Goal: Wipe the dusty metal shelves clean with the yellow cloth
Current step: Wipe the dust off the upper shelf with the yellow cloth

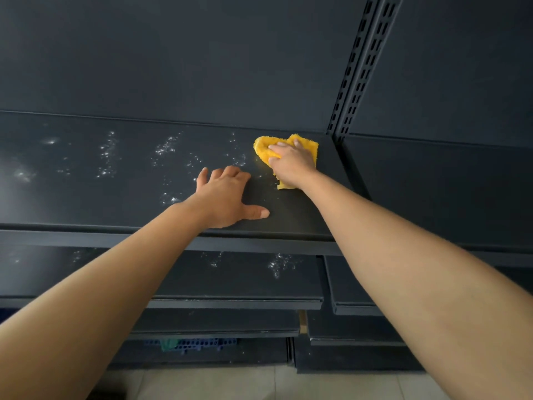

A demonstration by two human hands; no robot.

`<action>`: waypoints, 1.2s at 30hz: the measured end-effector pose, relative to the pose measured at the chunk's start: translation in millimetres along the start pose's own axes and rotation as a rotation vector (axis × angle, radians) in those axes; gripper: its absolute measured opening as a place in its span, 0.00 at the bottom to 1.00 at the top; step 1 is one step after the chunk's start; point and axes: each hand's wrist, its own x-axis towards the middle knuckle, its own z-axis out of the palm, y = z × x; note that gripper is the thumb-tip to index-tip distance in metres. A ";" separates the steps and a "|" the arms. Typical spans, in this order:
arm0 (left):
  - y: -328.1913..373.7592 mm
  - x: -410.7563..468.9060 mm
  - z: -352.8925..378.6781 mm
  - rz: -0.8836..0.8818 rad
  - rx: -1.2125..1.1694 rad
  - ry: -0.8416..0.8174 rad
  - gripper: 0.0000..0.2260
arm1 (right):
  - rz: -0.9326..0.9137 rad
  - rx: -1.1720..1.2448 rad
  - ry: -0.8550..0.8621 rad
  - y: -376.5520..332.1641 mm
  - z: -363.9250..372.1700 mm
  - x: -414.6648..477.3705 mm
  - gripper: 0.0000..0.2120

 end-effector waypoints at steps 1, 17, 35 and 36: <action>-1.5 -0.3 -0.7 -0.013 0.002 -0.004 0.39 | -0.015 0.006 -0.004 -1.7 0.4 -3.6 0.22; -29.3 -12.7 -2.4 0.130 0.031 0.094 0.39 | 0.295 0.101 0.083 7.7 4.7 -103.4 0.22; -108.6 -35.2 -9.9 0.049 -0.012 0.083 0.35 | 0.177 0.072 0.005 -111.9 31.1 -77.6 0.24; -109.4 -35.1 -10.8 0.051 -0.014 0.082 0.35 | 0.201 0.077 0.011 -106.3 28.7 -80.1 0.24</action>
